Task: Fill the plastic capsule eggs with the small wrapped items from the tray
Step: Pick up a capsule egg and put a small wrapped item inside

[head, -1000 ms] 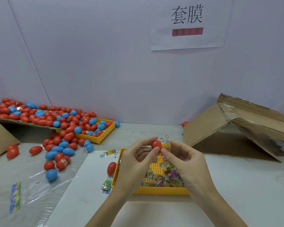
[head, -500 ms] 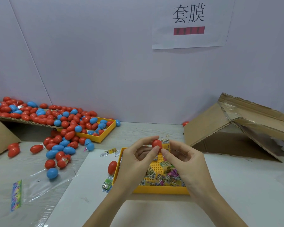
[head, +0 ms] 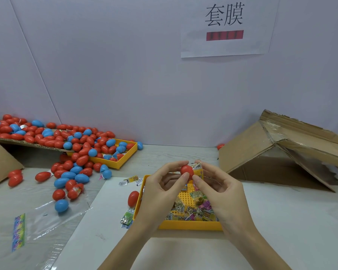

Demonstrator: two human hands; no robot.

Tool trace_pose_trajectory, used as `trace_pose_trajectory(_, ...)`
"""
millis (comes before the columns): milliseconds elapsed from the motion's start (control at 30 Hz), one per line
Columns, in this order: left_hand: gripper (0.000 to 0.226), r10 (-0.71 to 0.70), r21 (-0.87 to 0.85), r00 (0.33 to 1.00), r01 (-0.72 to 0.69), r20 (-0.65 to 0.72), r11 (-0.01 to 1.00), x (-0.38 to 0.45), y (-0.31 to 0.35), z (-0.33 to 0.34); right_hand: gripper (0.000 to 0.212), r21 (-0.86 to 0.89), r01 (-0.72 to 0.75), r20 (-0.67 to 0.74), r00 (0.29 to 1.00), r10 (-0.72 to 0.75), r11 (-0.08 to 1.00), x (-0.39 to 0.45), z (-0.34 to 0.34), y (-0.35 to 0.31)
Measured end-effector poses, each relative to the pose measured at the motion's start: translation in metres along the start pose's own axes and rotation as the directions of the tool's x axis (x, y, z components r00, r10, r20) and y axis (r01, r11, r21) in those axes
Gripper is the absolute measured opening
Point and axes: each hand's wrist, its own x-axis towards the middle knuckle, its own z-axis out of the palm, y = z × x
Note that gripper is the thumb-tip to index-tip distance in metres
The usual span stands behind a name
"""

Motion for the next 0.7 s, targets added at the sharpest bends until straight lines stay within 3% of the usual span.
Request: trace_pose_trajectory(700, 0.030, 0.031, -0.021, 1.000, -0.031, -0.003, 0.999, 0.0005, -0.0012, -0.0012, 0.038, 0.004, -0.072, 0.022, 0.997, 0.072, 0.997, 0.0010, -0.0003, 0.0053)
